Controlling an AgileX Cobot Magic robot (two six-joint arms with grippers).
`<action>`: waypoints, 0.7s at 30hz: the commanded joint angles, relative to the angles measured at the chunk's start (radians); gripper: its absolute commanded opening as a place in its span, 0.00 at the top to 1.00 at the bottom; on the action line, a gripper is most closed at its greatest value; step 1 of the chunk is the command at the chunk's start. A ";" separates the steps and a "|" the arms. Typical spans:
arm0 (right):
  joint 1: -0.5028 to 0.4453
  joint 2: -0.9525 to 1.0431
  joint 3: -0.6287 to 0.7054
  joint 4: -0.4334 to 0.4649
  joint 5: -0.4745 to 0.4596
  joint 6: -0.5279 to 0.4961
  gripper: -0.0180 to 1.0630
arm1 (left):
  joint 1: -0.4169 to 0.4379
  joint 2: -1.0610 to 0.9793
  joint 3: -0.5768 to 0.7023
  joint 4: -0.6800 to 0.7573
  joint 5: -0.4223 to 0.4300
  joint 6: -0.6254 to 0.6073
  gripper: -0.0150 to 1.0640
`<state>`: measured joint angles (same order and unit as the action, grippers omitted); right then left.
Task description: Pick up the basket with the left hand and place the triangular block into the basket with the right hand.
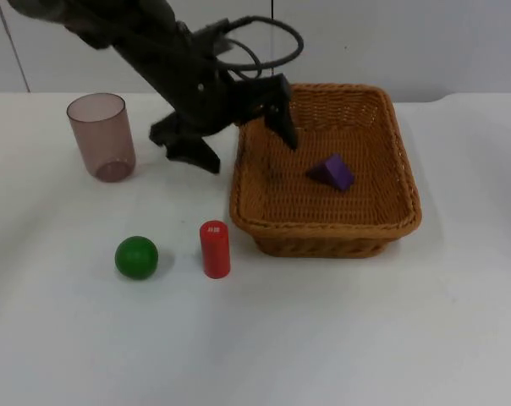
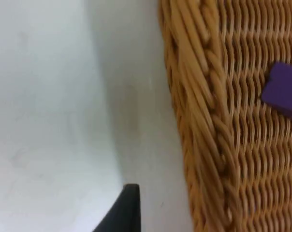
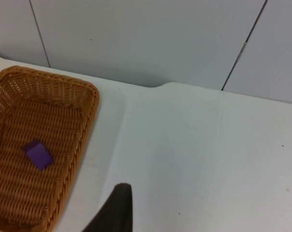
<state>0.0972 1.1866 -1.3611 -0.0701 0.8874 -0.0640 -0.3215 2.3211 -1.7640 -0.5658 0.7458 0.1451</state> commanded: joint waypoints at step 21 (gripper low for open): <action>-0.007 -0.012 -0.004 0.003 -0.002 0.000 0.01 | -0.007 -0.469 0.144 0.588 -0.050 -0.249 0.01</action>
<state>0.0972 1.1866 -1.3611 -0.0701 0.8809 -0.0648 -0.3251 1.8851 -1.6350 0.0000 0.7208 -0.0902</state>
